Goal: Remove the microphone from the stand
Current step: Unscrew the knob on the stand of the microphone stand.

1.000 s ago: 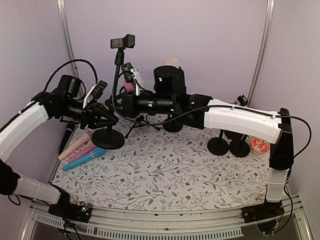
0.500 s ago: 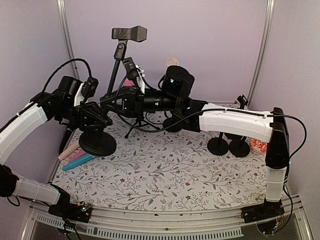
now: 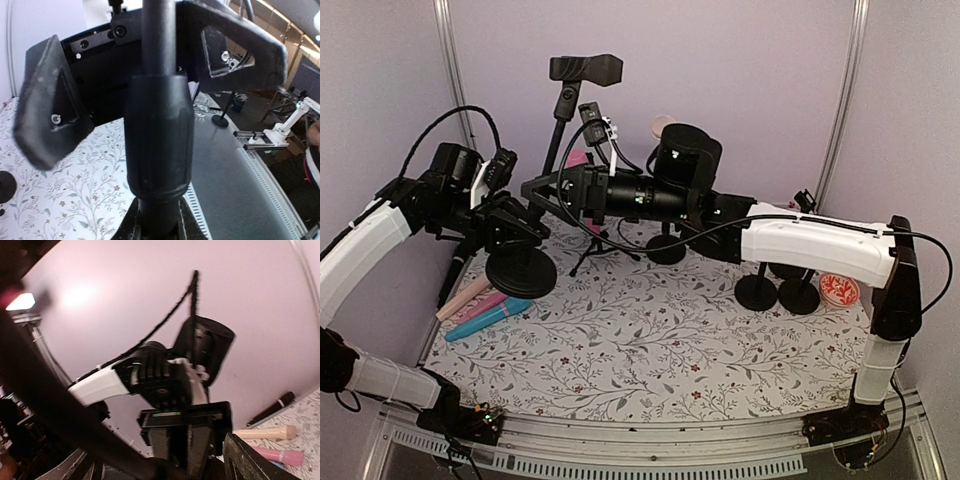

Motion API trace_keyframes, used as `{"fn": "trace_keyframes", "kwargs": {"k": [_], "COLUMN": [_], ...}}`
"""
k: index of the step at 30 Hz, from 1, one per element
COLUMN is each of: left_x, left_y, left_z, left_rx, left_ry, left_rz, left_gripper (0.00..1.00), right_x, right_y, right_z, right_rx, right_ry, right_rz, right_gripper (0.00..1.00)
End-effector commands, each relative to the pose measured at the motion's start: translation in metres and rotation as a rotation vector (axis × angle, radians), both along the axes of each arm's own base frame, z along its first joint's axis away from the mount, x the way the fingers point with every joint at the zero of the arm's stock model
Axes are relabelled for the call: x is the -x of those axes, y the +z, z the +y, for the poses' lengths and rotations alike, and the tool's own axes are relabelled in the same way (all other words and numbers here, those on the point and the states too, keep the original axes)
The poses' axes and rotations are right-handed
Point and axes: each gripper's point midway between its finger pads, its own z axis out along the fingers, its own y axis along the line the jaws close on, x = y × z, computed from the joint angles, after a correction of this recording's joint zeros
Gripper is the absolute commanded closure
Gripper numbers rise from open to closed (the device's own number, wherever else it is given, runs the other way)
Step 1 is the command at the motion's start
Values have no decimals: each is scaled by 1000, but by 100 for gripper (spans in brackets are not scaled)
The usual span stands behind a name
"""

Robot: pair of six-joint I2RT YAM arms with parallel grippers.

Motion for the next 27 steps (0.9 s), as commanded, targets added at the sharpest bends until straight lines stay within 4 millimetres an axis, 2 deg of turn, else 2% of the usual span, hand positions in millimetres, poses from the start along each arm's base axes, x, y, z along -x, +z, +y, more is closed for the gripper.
{"fn": "trace_keyframes", "kwargs": {"k": [1,3,5,7,17,27], "left_x": [-33,-52,-65,-71,-74,-73], "left_y": [5,1,-3,-3,-5,-9], "left_z": [1,1,3,3,1,0], "left_rx": [-67,-112,-141,-144,-134,-134], "left_ry": [155,247,313,335,338,328], "left_rz": [-164,-191,-202,-198,-175,-162], "left_gripper": [100,100,100,100,100,100], "right_x": [-67,-69,-66,-62,-65,-63], "right_y": [-47,-60,-60,-57,-38,-24], "right_z": [-12,-17,-20,-21,-12,-3], "right_rx": [239,276,270,260,209,172], "right_ry": [-420,-482,-516,-537,-550,-516], "right_rz": [111,121,106,88,71,58], "right_gripper": [15,16,16,17,41,51]}}
